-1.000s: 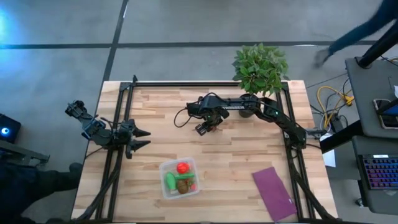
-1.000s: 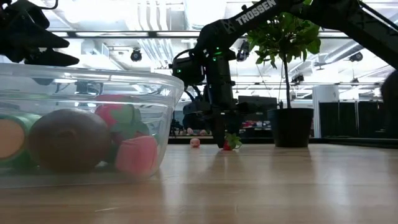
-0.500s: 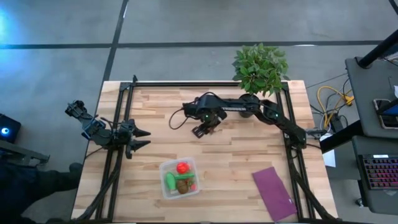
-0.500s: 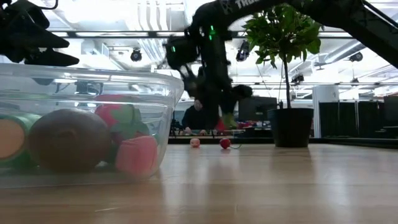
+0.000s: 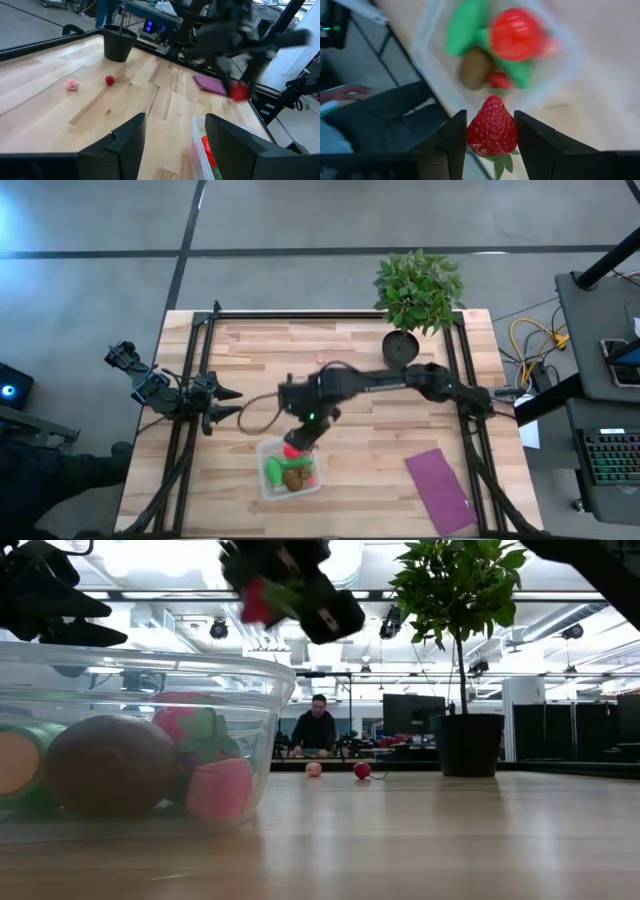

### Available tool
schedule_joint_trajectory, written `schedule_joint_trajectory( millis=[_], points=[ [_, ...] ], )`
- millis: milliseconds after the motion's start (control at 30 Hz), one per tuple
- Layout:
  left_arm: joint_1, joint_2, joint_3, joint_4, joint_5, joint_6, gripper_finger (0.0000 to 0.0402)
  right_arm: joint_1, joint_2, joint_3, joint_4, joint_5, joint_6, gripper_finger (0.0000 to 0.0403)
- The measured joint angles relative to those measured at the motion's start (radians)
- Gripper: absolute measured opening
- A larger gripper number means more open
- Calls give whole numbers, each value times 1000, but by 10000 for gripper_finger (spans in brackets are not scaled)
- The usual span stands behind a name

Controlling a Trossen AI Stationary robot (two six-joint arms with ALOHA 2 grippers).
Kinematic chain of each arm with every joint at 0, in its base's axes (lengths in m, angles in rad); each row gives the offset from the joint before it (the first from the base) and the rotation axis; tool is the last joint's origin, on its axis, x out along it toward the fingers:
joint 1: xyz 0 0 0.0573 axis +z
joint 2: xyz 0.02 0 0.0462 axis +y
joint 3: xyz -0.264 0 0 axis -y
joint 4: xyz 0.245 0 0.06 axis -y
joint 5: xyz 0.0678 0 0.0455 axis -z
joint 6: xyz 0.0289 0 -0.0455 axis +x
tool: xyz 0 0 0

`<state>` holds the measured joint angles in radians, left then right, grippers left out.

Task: Pick and placing Produce into tupperware
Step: Put the strawberry into the transparent bin, then put the cherry into the transparent bin

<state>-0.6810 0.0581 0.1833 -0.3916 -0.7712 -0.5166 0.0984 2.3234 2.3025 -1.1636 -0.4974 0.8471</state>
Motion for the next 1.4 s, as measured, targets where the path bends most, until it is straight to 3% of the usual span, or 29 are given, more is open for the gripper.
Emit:
schedule_joint_trajectory(
  millis=[400,867,1000,1200,1300,1400],
  points=[
    [0,0,0,0,0,0,192,87,1,-234,454,0,241,146],
    [0,0,0,0,0,0,192,73,0,-249,456,156,116,219],
    [0,0,0,0,0,0,192,42,-15,-158,312,273,54,220],
    [0,0,0,0,0,0,192,-48,-19,26,-104,571,-117,220],
    [0,0,0,0,0,0,192,-133,-19,44,-271,595,-147,221],
    [0,0,0,0,0,0,192,-222,-17,2,-325,577,-196,221]
  ],
)
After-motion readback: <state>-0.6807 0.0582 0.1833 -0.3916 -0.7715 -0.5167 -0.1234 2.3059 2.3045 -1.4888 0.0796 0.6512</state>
